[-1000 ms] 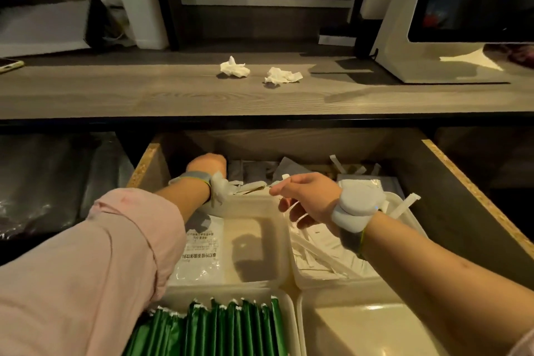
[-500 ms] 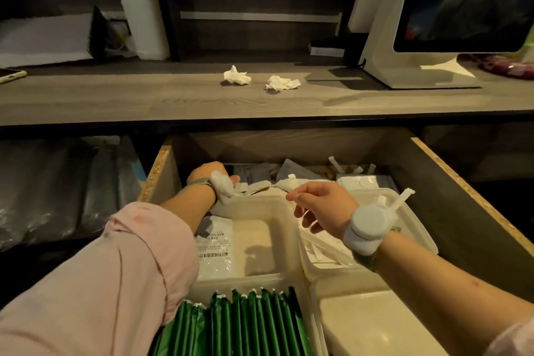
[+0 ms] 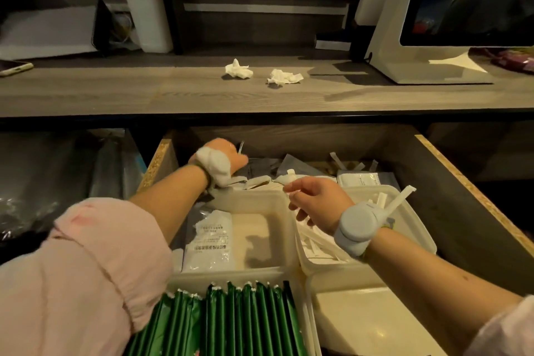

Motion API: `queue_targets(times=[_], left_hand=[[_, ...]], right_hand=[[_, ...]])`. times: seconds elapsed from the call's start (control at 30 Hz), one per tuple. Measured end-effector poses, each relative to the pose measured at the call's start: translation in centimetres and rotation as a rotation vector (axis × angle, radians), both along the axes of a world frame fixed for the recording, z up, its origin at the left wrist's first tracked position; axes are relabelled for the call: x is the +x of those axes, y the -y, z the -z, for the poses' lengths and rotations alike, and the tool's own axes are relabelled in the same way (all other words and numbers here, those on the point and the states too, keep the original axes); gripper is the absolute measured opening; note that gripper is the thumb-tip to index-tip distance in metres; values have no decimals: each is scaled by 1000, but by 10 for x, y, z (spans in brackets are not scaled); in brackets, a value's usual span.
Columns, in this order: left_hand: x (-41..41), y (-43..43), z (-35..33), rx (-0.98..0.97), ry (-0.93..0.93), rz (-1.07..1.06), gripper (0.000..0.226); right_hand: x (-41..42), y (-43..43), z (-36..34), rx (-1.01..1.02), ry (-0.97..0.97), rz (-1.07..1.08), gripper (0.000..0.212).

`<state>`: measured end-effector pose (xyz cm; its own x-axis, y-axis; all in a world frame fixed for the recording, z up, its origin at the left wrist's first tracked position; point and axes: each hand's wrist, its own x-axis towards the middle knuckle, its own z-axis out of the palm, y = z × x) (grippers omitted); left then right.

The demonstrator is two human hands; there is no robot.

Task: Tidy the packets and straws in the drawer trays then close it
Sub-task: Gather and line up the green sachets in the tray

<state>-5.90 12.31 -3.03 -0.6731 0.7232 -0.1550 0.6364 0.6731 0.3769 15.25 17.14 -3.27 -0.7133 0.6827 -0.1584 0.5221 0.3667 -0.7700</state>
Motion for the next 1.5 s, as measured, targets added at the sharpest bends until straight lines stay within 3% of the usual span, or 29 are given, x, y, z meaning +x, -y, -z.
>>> queue_targets(times=[0.17, 0.23, 0.33, 0.43, 0.5, 0.63, 0.7, 0.83, 1.0, 1.13, 1.23, 1.33, 1.43, 1.5], left_hand=[[55, 30, -50, 284, 583, -96, 22], [75, 44, -55, 366, 791, -103, 26], [96, 55, -54, 436, 1032, -124, 20], [108, 67, -46, 467, 1108, -91, 22], [114, 77, -35, 405, 1026, 27, 26], [131, 101, -5, -52, 363, 668, 26], [140, 108, 10, -104, 140, 931, 33], [151, 108, 17, -222, -190, 1134, 38], [142, 109, 11, -405, -58, 1035, 44], [144, 106, 12, -435, -67, 964, 21], [145, 103, 12, -423, -8, 907, 22], [140, 104, 9, -426, 77, 904, 26], [133, 104, 8, -413, 67, 893, 33], [130, 105, 9, -398, 118, 880, 35]], right_hand=[[0, 12, -14, 349, 83, -201, 78], [1, 22, -24, 431, 118, -198, 85], [2, 30, -36, 561, 255, -204, 58], [-5, 37, -39, 572, 446, -190, 23], [2, 39, -38, 521, 622, -154, 17], [41, 32, -38, 168, 549, -211, 32], [50, 32, -35, 87, 577, -175, 32], [54, 31, -33, -15, 596, -215, 36], [58, 35, -33, -216, 562, -182, 31], [52, 53, -27, -181, 670, -307, 26], [49, 50, -28, -161, 669, -344, 22], [57, 25, -28, -352, 502, -279, 5], [66, 18, -13, -652, 369, -277, 5], [63, 26, 1, -647, 397, -302, 4]])
